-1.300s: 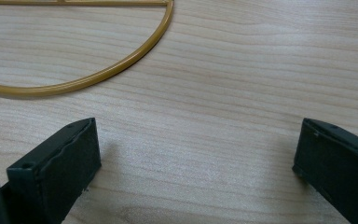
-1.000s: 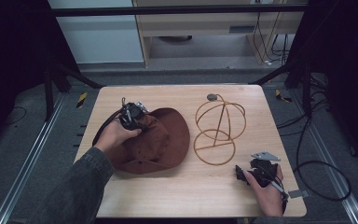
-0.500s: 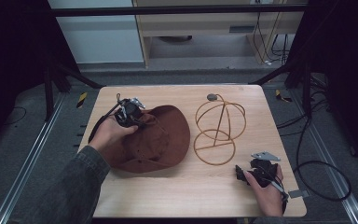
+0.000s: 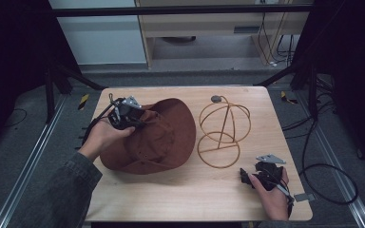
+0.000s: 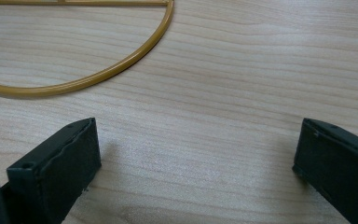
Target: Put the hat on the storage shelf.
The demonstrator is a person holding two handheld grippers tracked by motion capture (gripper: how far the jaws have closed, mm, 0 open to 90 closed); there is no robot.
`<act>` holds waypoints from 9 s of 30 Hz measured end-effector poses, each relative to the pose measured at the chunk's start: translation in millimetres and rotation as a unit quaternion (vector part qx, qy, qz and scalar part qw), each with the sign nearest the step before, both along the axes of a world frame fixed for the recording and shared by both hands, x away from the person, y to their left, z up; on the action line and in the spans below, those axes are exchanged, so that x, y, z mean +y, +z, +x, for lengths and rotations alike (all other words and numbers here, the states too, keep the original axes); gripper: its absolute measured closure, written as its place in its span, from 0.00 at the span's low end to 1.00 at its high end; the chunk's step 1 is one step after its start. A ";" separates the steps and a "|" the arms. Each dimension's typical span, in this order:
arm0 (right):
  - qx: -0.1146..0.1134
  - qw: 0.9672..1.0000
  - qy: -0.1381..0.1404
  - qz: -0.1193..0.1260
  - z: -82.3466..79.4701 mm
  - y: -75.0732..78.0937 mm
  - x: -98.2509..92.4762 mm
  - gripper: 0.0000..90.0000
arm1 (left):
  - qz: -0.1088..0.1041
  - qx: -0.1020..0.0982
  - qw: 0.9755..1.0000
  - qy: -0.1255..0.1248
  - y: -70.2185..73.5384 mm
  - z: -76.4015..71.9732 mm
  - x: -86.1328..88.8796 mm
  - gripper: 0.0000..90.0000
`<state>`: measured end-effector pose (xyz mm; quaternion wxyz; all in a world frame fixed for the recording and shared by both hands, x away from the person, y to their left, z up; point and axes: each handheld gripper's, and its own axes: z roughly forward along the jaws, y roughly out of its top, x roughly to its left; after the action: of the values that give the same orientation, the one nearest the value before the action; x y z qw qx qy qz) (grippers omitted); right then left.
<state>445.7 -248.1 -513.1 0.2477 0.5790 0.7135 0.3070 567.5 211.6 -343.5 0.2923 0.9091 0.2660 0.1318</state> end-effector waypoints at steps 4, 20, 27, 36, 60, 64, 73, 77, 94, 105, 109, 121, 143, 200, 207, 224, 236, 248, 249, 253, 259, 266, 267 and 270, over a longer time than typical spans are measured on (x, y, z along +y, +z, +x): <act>0.000 1.000 -0.001 0.000 -0.1 0.0 0.2 0.00 | -0.011 -0.014 1.000 -0.005 9.1 -7.5 2.8 0.98; 0.000 1.000 0.000 0.000 0.0 -0.1 0.1 0.00 | -0.025 -0.050 0.998 -0.037 44.8 -34.8 1.0 0.98; 0.000 1.000 -0.001 0.000 0.0 0.0 0.2 0.00 | -0.029 -0.066 0.997 -0.041 59.0 -47.7 7.9 0.98; 0.000 1.000 -0.001 0.000 0.0 -0.1 0.3 0.00 | -0.030 -0.092 0.994 -0.042 87.9 -58.1 15.6 0.98; 0.000 1.000 -0.001 0.000 0.0 -0.1 0.3 0.00 | -0.019 -0.128 0.990 -0.050 136.9 -64.4 6.6 0.98; 0.001 1.000 -0.002 0.001 -0.2 0.0 0.4 0.00 | -0.018 -0.129 0.990 -0.052 140.8 -59.5 3.0 0.98; 0.001 1.000 -0.002 0.001 -0.2 0.0 0.5 0.00 | -0.018 -0.133 0.989 -0.059 145.8 -57.8 -7.0 0.98; 0.000 1.000 -0.001 -0.001 -0.1 -0.2 0.3 0.00 | -0.019 -0.135 0.989 -0.063 149.4 -57.6 -12.2 0.98; 0.000 1.000 -0.001 -0.001 0.0 -0.3 0.2 0.00 | -0.006 -0.142 0.986 -0.088 167.2 -50.5 -53.8 0.98; 0.000 1.000 0.001 -0.002 0.1 -0.3 0.0 0.00 | -0.008 -0.141 0.985 -0.095 172.5 -40.7 -74.2 0.98; 0.000 1.000 0.001 -0.002 0.1 -0.3 -0.1 0.00 | -0.012 -0.141 0.985 -0.097 175.0 -39.3 -79.5 0.98; -0.003 1.000 0.004 -0.005 0.2 -0.8 -0.7 0.01 | -0.004 -0.142 0.983 -0.112 181.9 -35.2 -103.5 0.98; -0.003 1.000 0.004 -0.005 0.2 -0.8 -0.8 0.01 | -0.006 -0.141 0.981 -0.129 185.1 -32.2 -131.8 0.98; 0.000 1.000 0.005 0.001 -0.1 -0.2 -1.1 0.01 | -0.002 -0.144 0.975 -0.170 186.9 -36.5 -194.5 0.97; 0.000 1.000 0.006 0.000 -0.2 -0.2 -1.4 0.01 | 0.000 -0.142 0.974 -0.175 183.4 -35.3 -204.4 0.97; -0.003 1.000 0.011 -0.005 0.1 -0.1 -2.7 0.01 | 0.006 -0.130 0.975 -0.180 167.4 -23.3 -227.2 0.97; -0.004 1.000 0.011 -0.007 0.1 -0.1 -2.9 0.01 | 0.011 -0.121 0.975 -0.184 155.8 -18.0 -239.2 0.97; -0.004 1.000 0.011 -0.007 0.1 -0.1 -3.0 0.01 | 0.018 -0.115 0.976 -0.186 144.4 -16.5 -245.5 0.97; -0.004 1.000 0.011 -0.007 0.1 -0.1 -3.0 0.01 | 0.017 -0.113 0.976 -0.185 142.8 -15.3 -245.3 0.97; -0.004 1.000 0.011 -0.007 0.1 0.0 -3.0 0.01 | 0.016 -0.110 0.977 -0.182 141.9 -13.4 -244.9 0.97; -0.004 1.000 0.011 -0.007 0.1 0.0 -3.0 0.01 | 0.021 -0.108 0.976 -0.188 137.3 -14.7 -248.6 0.97; -0.004 1.000 0.011 -0.007 0.1 -0.1 -3.0 0.01 | 0.022 -0.106 0.976 -0.187 133.2 -13.8 -251.3 0.96; -0.004 1.000 0.011 -0.007 0.1 0.0 -3.0 0.01 | 0.021 -0.106 0.977 -0.185 132.9 -13.3 -251.5 0.96; -0.004 1.000 0.011 -0.007 0.1 -0.1 -3.0 0.01 | 0.021 -0.106 0.977 -0.184 132.0 -12.1 -251.8 0.95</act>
<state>445.8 -251.1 -513.2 0.2514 0.5681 0.7211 0.3069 555.4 -40.2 -211.5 0.3191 0.9292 0.0593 0.1766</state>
